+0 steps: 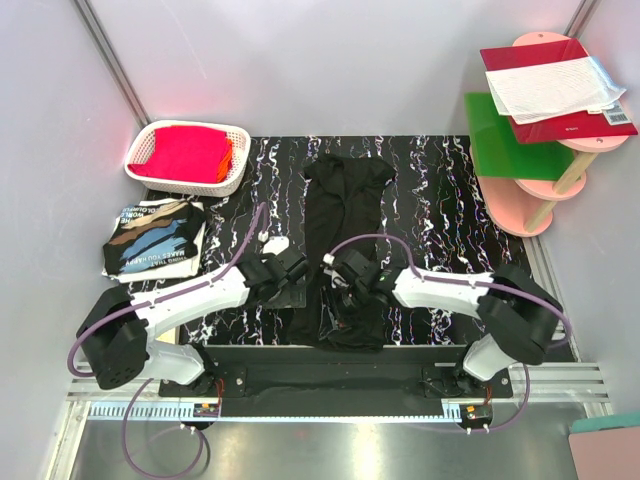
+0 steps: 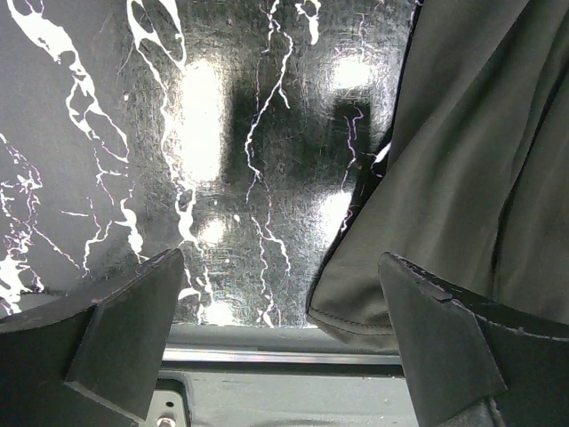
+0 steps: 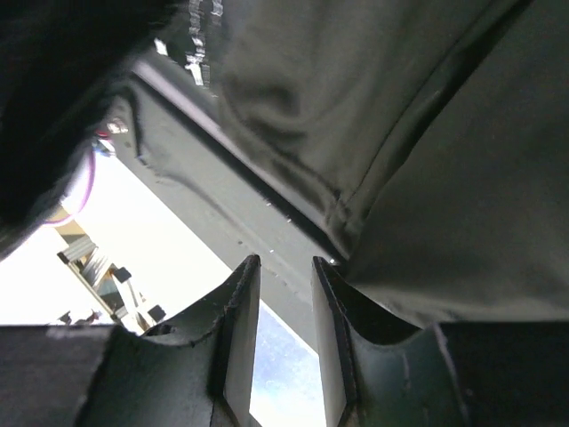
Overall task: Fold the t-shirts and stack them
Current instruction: Grab the bottom of the folded rectangular tshirt with both arms, then fold the folded rectangular tshirt in 1/3 of the way
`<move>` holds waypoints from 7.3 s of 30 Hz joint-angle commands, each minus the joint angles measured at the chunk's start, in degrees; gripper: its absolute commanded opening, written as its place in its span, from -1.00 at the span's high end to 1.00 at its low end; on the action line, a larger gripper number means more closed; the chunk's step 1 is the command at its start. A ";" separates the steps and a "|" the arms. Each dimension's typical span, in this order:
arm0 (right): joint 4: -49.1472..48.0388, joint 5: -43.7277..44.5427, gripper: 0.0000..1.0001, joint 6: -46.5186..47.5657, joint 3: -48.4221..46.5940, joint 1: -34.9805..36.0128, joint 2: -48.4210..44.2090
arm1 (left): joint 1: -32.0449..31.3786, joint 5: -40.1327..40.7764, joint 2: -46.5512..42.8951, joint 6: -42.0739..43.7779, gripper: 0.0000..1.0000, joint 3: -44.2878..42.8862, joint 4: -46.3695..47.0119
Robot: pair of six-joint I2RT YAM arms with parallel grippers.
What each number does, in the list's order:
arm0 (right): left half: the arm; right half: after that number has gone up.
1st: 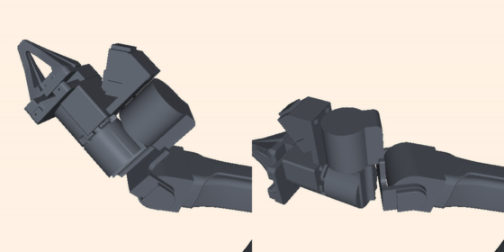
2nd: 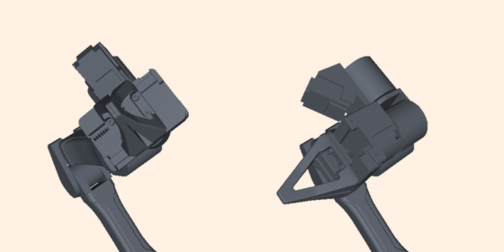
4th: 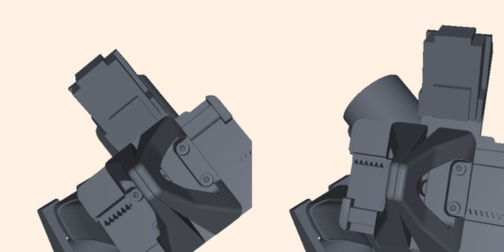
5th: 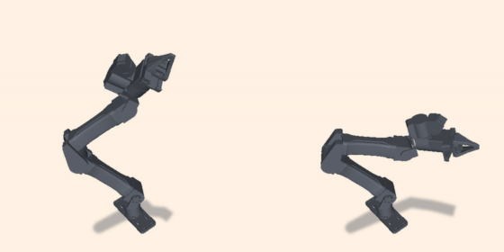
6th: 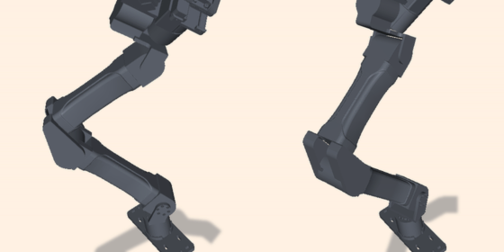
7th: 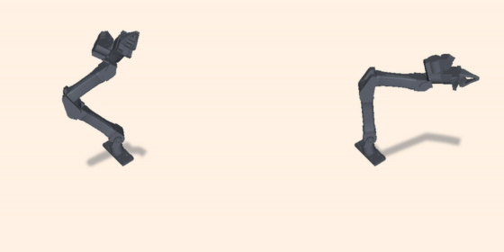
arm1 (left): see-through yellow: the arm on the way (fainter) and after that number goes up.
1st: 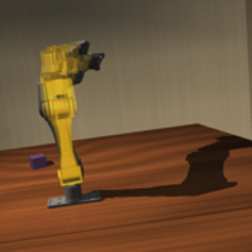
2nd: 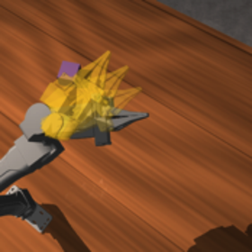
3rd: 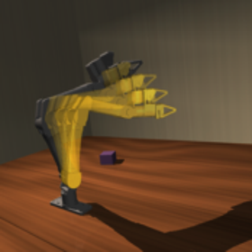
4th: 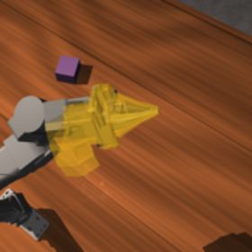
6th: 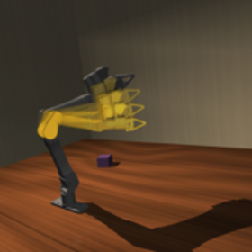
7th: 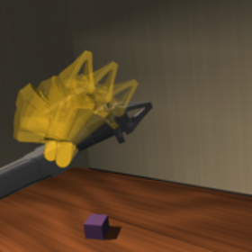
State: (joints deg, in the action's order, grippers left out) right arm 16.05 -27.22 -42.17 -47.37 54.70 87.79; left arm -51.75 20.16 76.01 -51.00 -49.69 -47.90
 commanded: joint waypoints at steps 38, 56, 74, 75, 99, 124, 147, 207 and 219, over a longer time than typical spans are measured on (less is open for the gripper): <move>3.46 8.50 1.00 2.27 -7.82 4.01 9.87 | 2.53 0.93 -2.79 0.55 -0.93 3.37 0.97; 9.42 11.13 1.00 2.89 -7.91 4.37 -3.06 | 2.53 1.11 2.48 1.61 -0.92 1.53 1.84; 19.98 20.37 0.84 -2.39 -2.98 4.36 1.59 | 2.53 0.23 4.85 1.61 -0.97 0.74 1.76; 19.98 20.28 0.72 -2.21 -3.33 4.37 2.38 | 2.53 0.05 4.68 1.52 -0.98 0.74 1.84; 21.13 32.06 -0.17 -26.90 22.94 4.37 -40.59 | 2.61 -15.92 -6.84 -7.26 -0.83 19.97 28.54; 1.62 27.76 -0.15 -24.89 25.14 4.37 -27.86 | 1.65 -15.59 -1.39 -8.24 -0.69 16.03 17.94; 0.38 26.25 1.00 -20.76 22.94 4.37 -29.94 | -3.45 -22.54 3.46 -5.95 1.00 11.55 17.86; 0.64 68.70 0.36 13.35 -26.54 -15.41 17.07 | 23.71 -20.34 22.70 16.37 -0.98 -30.74 7.82; -11.56 49.33 -0.22 20.91 -13.28 -15.23 -2.52 | 23.80 -17.18 8.99 16.81 -0.87 -13.68 11.07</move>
State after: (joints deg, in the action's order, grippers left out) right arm 12.75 33.93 -23.59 -64.23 39.68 92.88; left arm -27.97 0.95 89.43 -34.72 -67.05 -38.92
